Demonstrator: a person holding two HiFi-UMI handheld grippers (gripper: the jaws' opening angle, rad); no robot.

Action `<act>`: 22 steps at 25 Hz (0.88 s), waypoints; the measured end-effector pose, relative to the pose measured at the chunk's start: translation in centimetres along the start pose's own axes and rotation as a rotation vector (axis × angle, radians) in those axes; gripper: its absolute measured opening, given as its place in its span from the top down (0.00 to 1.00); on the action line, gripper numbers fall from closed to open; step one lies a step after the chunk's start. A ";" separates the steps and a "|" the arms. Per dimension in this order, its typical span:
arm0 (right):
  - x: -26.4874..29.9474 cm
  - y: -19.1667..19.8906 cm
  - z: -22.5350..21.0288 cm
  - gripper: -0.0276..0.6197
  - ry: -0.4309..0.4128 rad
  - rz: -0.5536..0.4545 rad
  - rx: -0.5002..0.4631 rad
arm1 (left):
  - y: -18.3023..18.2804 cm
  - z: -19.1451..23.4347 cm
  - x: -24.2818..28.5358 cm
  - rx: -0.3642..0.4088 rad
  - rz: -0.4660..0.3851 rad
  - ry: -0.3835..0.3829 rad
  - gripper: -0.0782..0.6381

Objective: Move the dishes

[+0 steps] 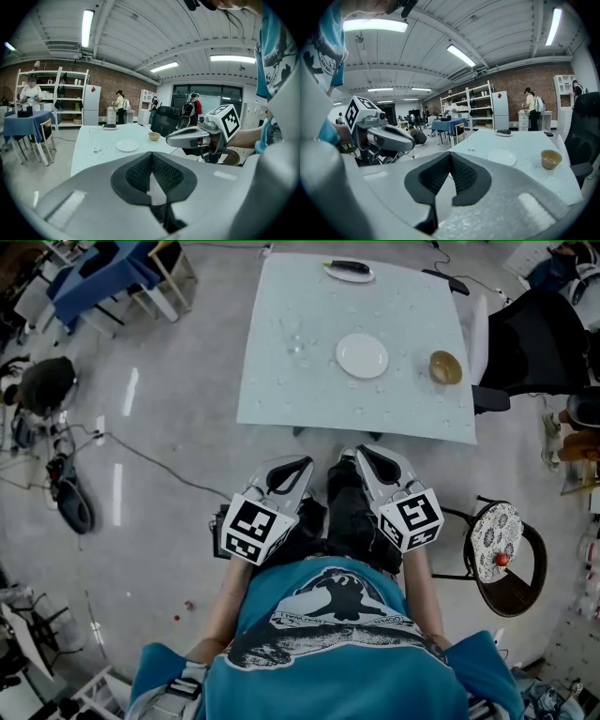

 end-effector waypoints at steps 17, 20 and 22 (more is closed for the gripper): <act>-0.7 -1.0 0.2 0.95 -0.018 0.006 -0.009 | 0.2 -0.2 0.2 0.017 0.011 0.016 0.87; -0.7 -1.6 0.5 0.95 -0.035 0.002 -0.026 | 0.3 -0.2 0.1 0.021 0.018 0.012 0.87; -0.6 -1.8 0.5 0.95 -0.043 0.002 -0.038 | 0.4 -0.3 0.2 0.020 0.017 0.012 0.87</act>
Point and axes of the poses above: the fingertips, and each gripper's own axes: x forward along the fingers, z to its left, y out of its underside, the point moved 6 cm from there along -x, backward along the fingers, and after that the axes turned 6 degrees about -x, right-handed, at the moved point
